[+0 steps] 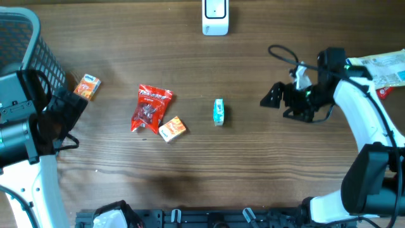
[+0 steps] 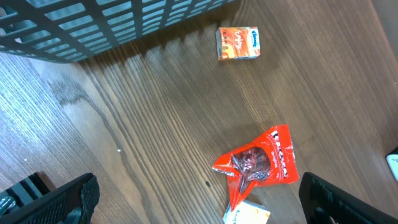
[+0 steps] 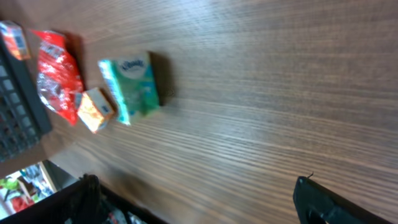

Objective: Scan the item barcode

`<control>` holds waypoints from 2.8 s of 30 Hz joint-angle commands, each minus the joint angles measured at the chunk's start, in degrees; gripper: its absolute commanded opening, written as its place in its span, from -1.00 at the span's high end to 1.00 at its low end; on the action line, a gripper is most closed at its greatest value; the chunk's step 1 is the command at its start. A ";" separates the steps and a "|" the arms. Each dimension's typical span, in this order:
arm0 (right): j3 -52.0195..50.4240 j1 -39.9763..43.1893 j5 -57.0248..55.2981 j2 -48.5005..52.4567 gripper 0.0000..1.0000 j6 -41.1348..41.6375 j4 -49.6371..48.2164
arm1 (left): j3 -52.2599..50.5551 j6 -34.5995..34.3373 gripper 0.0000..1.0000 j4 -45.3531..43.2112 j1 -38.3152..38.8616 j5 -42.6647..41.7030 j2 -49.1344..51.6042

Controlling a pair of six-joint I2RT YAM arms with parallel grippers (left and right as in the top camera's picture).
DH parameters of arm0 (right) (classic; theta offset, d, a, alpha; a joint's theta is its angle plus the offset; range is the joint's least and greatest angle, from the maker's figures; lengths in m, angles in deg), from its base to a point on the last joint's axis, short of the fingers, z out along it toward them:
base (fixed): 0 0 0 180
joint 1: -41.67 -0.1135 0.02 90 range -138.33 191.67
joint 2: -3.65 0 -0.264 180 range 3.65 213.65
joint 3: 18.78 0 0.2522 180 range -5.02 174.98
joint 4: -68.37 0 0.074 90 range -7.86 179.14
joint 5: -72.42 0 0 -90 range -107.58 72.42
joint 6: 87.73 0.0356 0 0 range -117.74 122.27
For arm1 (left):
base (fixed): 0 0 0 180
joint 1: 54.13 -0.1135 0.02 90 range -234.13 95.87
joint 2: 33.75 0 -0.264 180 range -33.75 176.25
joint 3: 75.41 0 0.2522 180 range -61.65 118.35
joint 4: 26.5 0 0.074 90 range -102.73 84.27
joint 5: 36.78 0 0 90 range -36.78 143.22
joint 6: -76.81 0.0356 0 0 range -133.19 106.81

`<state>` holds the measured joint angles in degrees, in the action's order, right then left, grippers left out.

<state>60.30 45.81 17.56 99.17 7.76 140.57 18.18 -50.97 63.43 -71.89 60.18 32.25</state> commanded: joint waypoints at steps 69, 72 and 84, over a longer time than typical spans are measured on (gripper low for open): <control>-11.21 -28.28 -2.58 7.26 -0.47 35.34 -41.57 | 0.00 0.00 -1.00 -0.07 -0.42 -0.50 0.02; -11.21 -29.24 -3.19 8.41 -0.46 36.94 -42.05 | 0.00 0.00 -1.00 -0.04 -0.42 -0.50 0.02; -11.21 -30.93 -6.45 12.17 -0.25 45.88 -47.89 | 0.00 0.00 -1.00 -0.04 -0.42 -0.50 0.02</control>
<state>48.06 15.08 14.43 108.88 49.44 93.64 18.18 -50.97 63.54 -71.89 60.18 32.25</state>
